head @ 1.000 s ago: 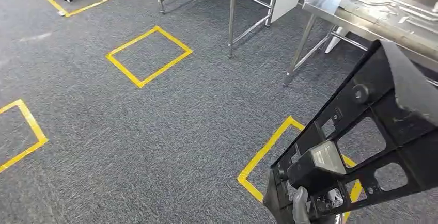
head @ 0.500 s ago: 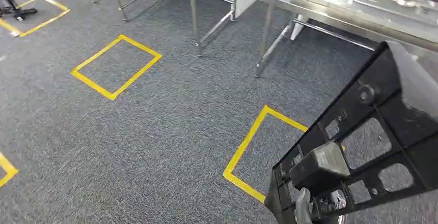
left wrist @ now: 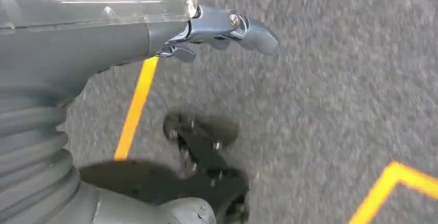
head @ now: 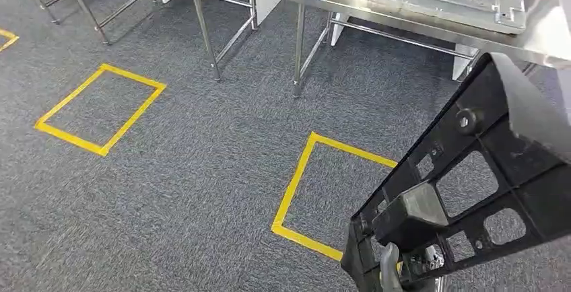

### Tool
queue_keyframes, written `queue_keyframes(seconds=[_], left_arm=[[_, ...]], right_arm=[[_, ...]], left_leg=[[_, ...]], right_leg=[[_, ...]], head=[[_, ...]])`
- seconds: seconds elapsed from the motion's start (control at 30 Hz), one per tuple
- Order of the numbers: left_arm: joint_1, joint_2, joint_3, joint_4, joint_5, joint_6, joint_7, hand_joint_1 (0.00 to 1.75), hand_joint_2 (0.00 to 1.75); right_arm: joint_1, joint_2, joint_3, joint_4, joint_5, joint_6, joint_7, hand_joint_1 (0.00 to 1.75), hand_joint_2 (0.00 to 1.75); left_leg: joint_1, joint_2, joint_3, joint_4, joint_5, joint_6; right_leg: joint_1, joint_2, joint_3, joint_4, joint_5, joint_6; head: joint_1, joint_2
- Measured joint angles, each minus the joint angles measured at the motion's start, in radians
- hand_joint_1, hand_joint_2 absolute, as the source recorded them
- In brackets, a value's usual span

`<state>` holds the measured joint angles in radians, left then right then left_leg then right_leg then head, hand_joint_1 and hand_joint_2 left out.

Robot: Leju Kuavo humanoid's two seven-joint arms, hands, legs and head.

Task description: Take the parts from the cabinet and place them on the table.

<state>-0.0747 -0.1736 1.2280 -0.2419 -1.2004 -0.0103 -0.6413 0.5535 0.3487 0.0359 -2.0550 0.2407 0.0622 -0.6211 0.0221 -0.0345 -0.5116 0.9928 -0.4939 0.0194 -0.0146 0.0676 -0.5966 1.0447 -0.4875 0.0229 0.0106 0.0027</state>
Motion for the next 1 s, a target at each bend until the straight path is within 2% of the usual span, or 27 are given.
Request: queue_keyframes(seconds=[0.03, 0.1, 0.13, 0.17, 0.2, 0.23, 0.27, 0.3, 0.33, 0.37, 0.43, 0.47, 0.5, 0.53, 0.57, 0.6, 0.63, 0.67, 0.7, 0.73, 0.77, 0.8, 0.83, 0.87, 0.9, 0.97, 1.0], left_arm=[[0.0, 0.0, 0.0, 0.0, -0.002, 0.0, 0.0, 0.0, 1.75], [0.005, 0.0, 0.0, 0.0, -0.003, 0.0, 0.0, 0.0, 1.75], [0.006, 0.0, 0.0, 0.0, -0.003, 0.0, 0.0, 0.0, 1.75], [0.006, 0.0, 0.0, 0.0, -0.004, 0.0, 0.0, 0.0, 1.75], [0.005, 0.0, 0.0, 0.0, -0.005, 0.0, 0.0, 0.0, 1.75], [0.004, 0.0, -0.001, 0.0, -0.005, 0.0, 0.0, 0.0, 1.75], [0.002, 0.0, -0.002, 0.0, -0.005, 0.0, 0.0, 0.0, 1.75], [0.0, -0.002, -0.003, 0.0, -0.006, 0.0, 0.0, 0.0, 1.75], [0.0, -0.002, -0.003, 0.0, -0.007, 0.0, 0.0, 0.0, 1.75], [-0.001, -0.002, -0.003, 0.0, -0.007, 0.0, -0.002, 0.0, 1.75], [-0.004, -0.003, -0.005, 0.0, -0.008, 0.0, -0.002, 0.0, 1.75], [-0.008, -0.003, -0.005, 0.0, -0.008, 0.0, -0.002, 0.0, 1.75], [-0.008, -0.003, -0.005, 0.0, -0.008, 0.0, -0.003, 0.0, 1.75], [-0.008, -0.003, -0.005, 0.0, -0.008, 0.0, -0.003, 0.0, 1.75], [-0.006, -0.003, -0.005, 0.0, -0.008, 0.0, -0.003, 0.0, 1.75], [-0.004, -0.003, -0.005, 0.0, -0.009, 0.0, -0.003, 0.0, 1.75], [-0.002, -0.003, -0.005, 0.0, -0.01, 0.0, -0.003, 0.0, 1.75], [0.0, -0.003, -0.005, 0.0, -0.011, 0.0, -0.003, 0.0, 1.75], [0.001, -0.003, -0.005, 0.0, -0.011, 0.0, -0.003, 0.0, 1.75], [0.0, -0.003, -0.005, 0.0, -0.011, 0.0, -0.003, 0.0, 1.75], [-0.001, -0.003, -0.005, 0.0, -0.011, 0.0, -0.003, 0.0, 1.75], [-0.001, -0.003, -0.005, 0.0, -0.011, 0.0, -0.003, 0.0, 1.75], [-0.001, -0.002, -0.005, 0.0, -0.011, 0.0, -0.002, 0.0, 1.75], [0.001, -0.002, -0.005, 0.0, -0.01, 0.0, -0.002, 0.0, 1.75], [-0.003, -0.002, -0.005, 0.0, -0.008, -0.002, -0.002, 0.0, 1.75], [-0.004, -0.001, -0.004, 0.0, -0.007, -0.011, -0.002, 0.0, 1.75], [-0.003, -0.003, -0.005, 0.0, -0.008, -0.013, -0.002, 0.0, 1.75]], right_arm=[[-0.004, -0.002, 0.001, 0.001, 0.001, 0.0, 0.0, 1.75, 1.75], [-0.01, -0.003, 0.005, 0.005, 0.003, 0.0, 0.002, 1.75, 1.75], [-0.01, -0.004, 0.004, 0.007, 0.003, 0.0, 0.002, 1.75, 1.75], [-0.009, -0.006, 0.004, 0.009, 0.003, -0.001, 0.003, 1.75, 1.75], [-0.009, -0.008, 0.004, 0.011, 0.004, -0.001, 0.006, 1.75, 1.75], [-0.01, -0.009, 0.005, 0.012, 0.005, -0.001, 0.008, 1.75, 1.75], [-0.01, -0.009, 0.008, 0.013, 0.008, -0.004, 0.01, 1.75, 1.75], [-0.011, -0.01, 0.012, 0.013, 0.009, -0.007, 0.011, 1.75, 1.75], [-0.014, -0.011, 0.014, 0.013, 0.009, -0.008, 0.013, 1.75, 1.75], [-0.014, -0.012, 0.018, 0.014, 0.01, -0.011, 0.013, 1.75, 1.75], [-0.014, -0.014, 0.019, 0.014, 0.011, -0.015, 0.014, 1.75, 1.75], [-0.014, -0.015, 0.021, 0.014, 0.013, -0.017, 0.015, 1.75, 1.75], [-0.013, -0.016, 0.024, 0.014, 0.014, -0.019, 0.017, 1.75, 1.75], [-0.016, -0.016, 0.028, 0.015, 0.014, -0.019, 0.019, 1.75, 1.75], [-0.02, -0.016, 0.033, 0.017, 0.014, -0.019, 0.023, 1.75, 1.75], [-0.023, -0.017, 0.036, 0.019, 0.014, -0.019, 0.024, 1.75, 1.75], [-0.025, -0.017, 0.038, 0.022, 0.015, -0.019, 0.024, 1.75, 1.75], [-0.025, -0.018, 0.04, 0.025, 0.015, -0.022, 0.025, 1.75, 1.75], [-0.025, -0.019, 0.041, 0.029, 0.015, -0.026, 0.028, 1.75, 1.75], [-0.026, -0.021, 0.043, 0.031, 0.015, -0.03, 0.029, 1.75, 1.75], [-0.026, -0.023, 0.045, 0.033, 0.015, -0.036, 0.03, 1.75, 1.75], [-0.026, -0.024, 0.048, 0.033, 0.015, -0.04, 0.031, 1.75, 1.75], [-0.026, -0.024, 0.048, 0.034, 0.015, -0.051, 0.032, 1.75, 1.75], [-0.029, -0.025, 0.048, 0.034, 0.015, -0.063, 0.034, 1.75, 1.75], [-0.028, -0.025, 0.049, 0.034, 0.018, -0.075, 0.039, 1.75, 1.75], [-0.028, -0.026, 0.049, 0.034, 0.023, -0.1, 0.054, 1.75, 1.75], [-0.027, -0.026, 0.05, 0.034, 0.025, -0.108, 0.058, 1.75, 1.75]], left_leg=[[-0.001, 0.013, -0.002, 0.0, 0.001, 0.005], [-0.005, 0.045, -0.003, 0.0, 0.0, 0.007], [-0.006, 0.062, -0.004, 0.001, -0.002, 0.009], [-0.006, 0.076, -0.004, 0.001, -0.003, 0.007], [-0.006, 0.091, -0.002, 0.001, -0.005, 0.005], [-0.006, 0.103, 0.001, 0.001, -0.007, 0.002], [-0.006, 0.113, 0.006, 0.001, -0.01, -0.001], [-0.009, 0.122, 0.013, 0.002, -0.014, -0.006], [-0.016, 0.129, 0.013, 0.002, -0.018, -0.012], [-0.015, 0.137, 0.016, 0.002, -0.021, -0.018], [-0.015, 0.16, 0.026, -0.003, -0.023, -0.026], [-0.016, 0.172, 0.032, -0.003, -0.027, -0.033], [-0.009, 0.128, 0.029, 0.01, -0.039, -0.041], [-0.008, 0.076, 0.007, 0.057, -0.076, -0.042], [-0.007, 0.054, -0.026, 0.13, -0.117, -0.043], [-0.007, 0.044, -0.069, 0.218, -0.157, -0.045], [-0.007, 0.043, -0.103, 0.286, -0.179, -0.046], [-0.007, 0.043, -0.125, 0.324, -0.176, -0.047], [-0.007, 0.042, -0.122, 0.305, -0.146, -0.045], [-0.007, 0.04, -0.1, 0.241, -0.098, -0.043], [-0.006, 0.031, -0.064, 0.15, -0.043, -0.039], [-0.005, 0.006, -0.03, 0.064, 0.001, -0.035], [-0.001, -0.056, -0.017, 0.033, -0.012, -0.027], [-0.001, -0.062, -0.021, 0.015, -0.008, -0.026], [-0.007, -0.05, -0.023, 0.018, -0.011, -0.023], [-0.011, -0.036, -0.018, 0.011, -0.027, -0.005], [-0.001, -0.029, -0.004, 0.0, -0.016, 0.006]], right_leg=[[0.001, -0.034, -0.029, 0.056, -0.038, 0.001], [-0.001, -0.055, -0.1, 0.205, -0.109, 0.007], [-0.002, -0.058, -0.126, 0.259, -0.125, 0.01], [-0.002, -0.061, -0.131, 0.269, -0.116, 0.011], [-0.003, -0.066, -0.112, 0.231, -0.085, 0.01], [-0.002, -0.074, -0.068, 0.155, -0.042, 0.008], [-0.001, -0.093, -0.015, 0.061, -0.001, 0.003], [0.005, -0.153, 0.032, -0.026, 0.012, -0.005], [0.015, -0.172, 0.036, -0.029, 0.004, -0.012], [0.015, -0.154, 0.034, -0.032, 0.007, -0.016], [0.02, -0.132, 0.028, -0.031, 0.005, -0.024], [0.013, -0.117, 0.031, -0.04, 0.01, -0.033], [0.007, -0.106, 0.036, -0.046, 0.015, -0.038], [0.004, -0.096, 0.035, -0.047, 0.018, -0.046], [0.004, -0.084, 0.034, -0.047, 0.018, -0.049], [0.004, -0.07, 0.033, -0.047, 0.018, -0.051], [0.006, -0.056, 0.032, -0.046, 0.018, -0.051], [0.006, -0.039, 0.033, -0.045, 0.018, -0.051], [0.006, -0.023, 0.035, -0.043, 0.018, -0.051], [0.006, -0.008, 0.036, -0.041, 0.017, -0.05], [0.006, 0.007, 0.038, -0.039, 0.015, -0.048], [0.006, 0.02, 0.038, -0.035, 0.014, -0.045], [0.004, 0.029, 0.032, -0.032, 0.012, -0.04], [0.008, 0.037, 0.026, -0.021, 0.011, -0.034], [0.0, 0.045, 0.02, -0.027, 0.01, -0.025], [-0.001, 0.06, 0.019, -0.037, -0.005, -0.009], [-0.001, 0.046, 0.024, -0.028, -0.003, -0.008]], head=[[0.006, 0.0], [0.005, 0.0], [0.006, 0.0], [0.006, 0.0], [0.007, 0.0], [0.006, 0.0], [0.006, 0.0], [0.006, 0.0], [0.005, 0.0], [0.004, 0.0], [0.004, 0.0], [0.005, 0.0], [0.003, 0.0], [-0.001, 0.0], [-0.005, 0.0], [-0.006, 0.0], [-0.006, 0.0], [-0.007, 0.0], [-0.006, 0.0], [-0.007, 0.0], [-0.006, 0.0], [-0.007, 0.0], [-0.005, 0.0], [-0.003, 0.0], [-0.005, 0.0], [-0.006, 0.0], [-0.007, 0.0]])
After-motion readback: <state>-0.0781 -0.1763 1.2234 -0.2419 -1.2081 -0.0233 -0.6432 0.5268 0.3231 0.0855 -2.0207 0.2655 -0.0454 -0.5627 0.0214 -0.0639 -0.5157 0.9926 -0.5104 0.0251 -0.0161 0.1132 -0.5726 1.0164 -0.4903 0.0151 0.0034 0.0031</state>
